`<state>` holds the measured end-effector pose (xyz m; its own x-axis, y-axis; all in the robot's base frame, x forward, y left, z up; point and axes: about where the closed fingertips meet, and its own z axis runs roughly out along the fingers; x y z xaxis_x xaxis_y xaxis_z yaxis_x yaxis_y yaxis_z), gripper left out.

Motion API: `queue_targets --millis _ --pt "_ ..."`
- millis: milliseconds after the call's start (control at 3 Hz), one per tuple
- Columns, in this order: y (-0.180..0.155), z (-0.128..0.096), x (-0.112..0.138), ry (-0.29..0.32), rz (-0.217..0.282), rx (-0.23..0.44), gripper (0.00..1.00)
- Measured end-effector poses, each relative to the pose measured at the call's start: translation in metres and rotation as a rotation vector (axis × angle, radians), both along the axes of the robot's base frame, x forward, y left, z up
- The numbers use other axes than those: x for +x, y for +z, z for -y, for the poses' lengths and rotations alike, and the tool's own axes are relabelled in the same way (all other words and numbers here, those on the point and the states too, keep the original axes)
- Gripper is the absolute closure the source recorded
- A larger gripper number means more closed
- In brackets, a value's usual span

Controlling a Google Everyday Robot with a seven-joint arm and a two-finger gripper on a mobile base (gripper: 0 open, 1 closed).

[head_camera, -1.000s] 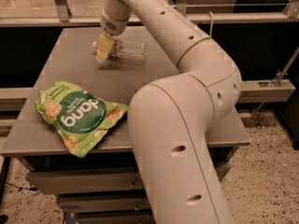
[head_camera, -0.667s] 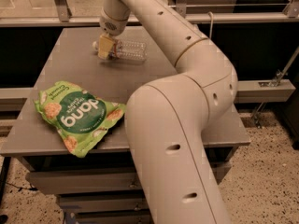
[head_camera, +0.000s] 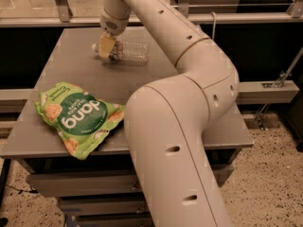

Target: Place water bottle upright

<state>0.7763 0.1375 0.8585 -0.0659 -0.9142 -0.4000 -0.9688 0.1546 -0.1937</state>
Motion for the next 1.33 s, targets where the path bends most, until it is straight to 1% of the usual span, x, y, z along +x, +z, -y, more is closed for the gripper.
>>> queue_targets --millis 333,667,1000,1333 --pt "0.023 0.004 -0.006 -0.015 0.021 0.059 1.0" --pt "0.062 0.007 -0.019 -0.068 0.058 0.195 1.0" --pt "0.099 0.012 -0.046 -0.14 0.091 0.354 1.0" --pt "0.11 0.018 -0.081 -0.209 0.082 0.5 1.0"
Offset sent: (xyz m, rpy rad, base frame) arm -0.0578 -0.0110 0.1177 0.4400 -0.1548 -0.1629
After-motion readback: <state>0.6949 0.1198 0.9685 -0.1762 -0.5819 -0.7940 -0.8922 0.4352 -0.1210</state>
